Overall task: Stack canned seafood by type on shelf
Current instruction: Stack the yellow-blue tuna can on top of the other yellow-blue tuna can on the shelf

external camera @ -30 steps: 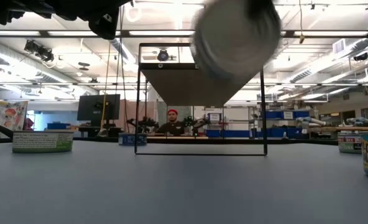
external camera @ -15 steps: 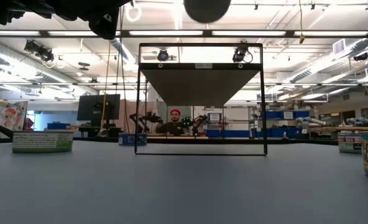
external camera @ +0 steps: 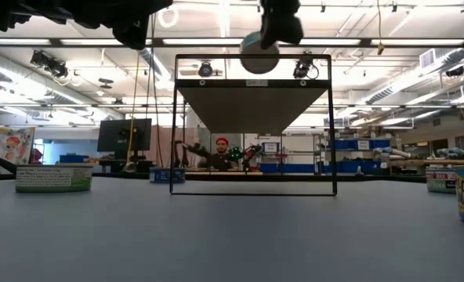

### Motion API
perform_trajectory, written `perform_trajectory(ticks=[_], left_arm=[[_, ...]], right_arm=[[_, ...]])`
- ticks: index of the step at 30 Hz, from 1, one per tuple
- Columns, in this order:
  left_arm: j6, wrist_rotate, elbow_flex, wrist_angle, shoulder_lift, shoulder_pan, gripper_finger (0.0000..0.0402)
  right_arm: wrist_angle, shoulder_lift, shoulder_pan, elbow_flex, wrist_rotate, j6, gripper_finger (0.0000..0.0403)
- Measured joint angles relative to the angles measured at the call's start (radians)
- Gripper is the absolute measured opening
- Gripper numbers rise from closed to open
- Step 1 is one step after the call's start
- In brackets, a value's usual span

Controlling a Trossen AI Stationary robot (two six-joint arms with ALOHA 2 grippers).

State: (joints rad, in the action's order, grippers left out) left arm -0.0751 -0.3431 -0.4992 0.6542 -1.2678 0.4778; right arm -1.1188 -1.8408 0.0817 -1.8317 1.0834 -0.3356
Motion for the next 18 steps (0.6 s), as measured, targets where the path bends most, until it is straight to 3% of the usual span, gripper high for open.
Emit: perform_trajectory(ticks=[4, 18], left_arm=[[0.000, 0.000, 0.000, -0.004, 0.000, 0.000, 0.0006], [0.000, -0.014, 0.000, -0.004, 0.000, 0.000, 0.0006]], right_arm=[[0.121, 0.000, -0.049, 0.034, -0.086, -0.110, 0.0145], [0.281, 0.001, -0.145, 0.222, -0.086, -0.262, 0.0145]])
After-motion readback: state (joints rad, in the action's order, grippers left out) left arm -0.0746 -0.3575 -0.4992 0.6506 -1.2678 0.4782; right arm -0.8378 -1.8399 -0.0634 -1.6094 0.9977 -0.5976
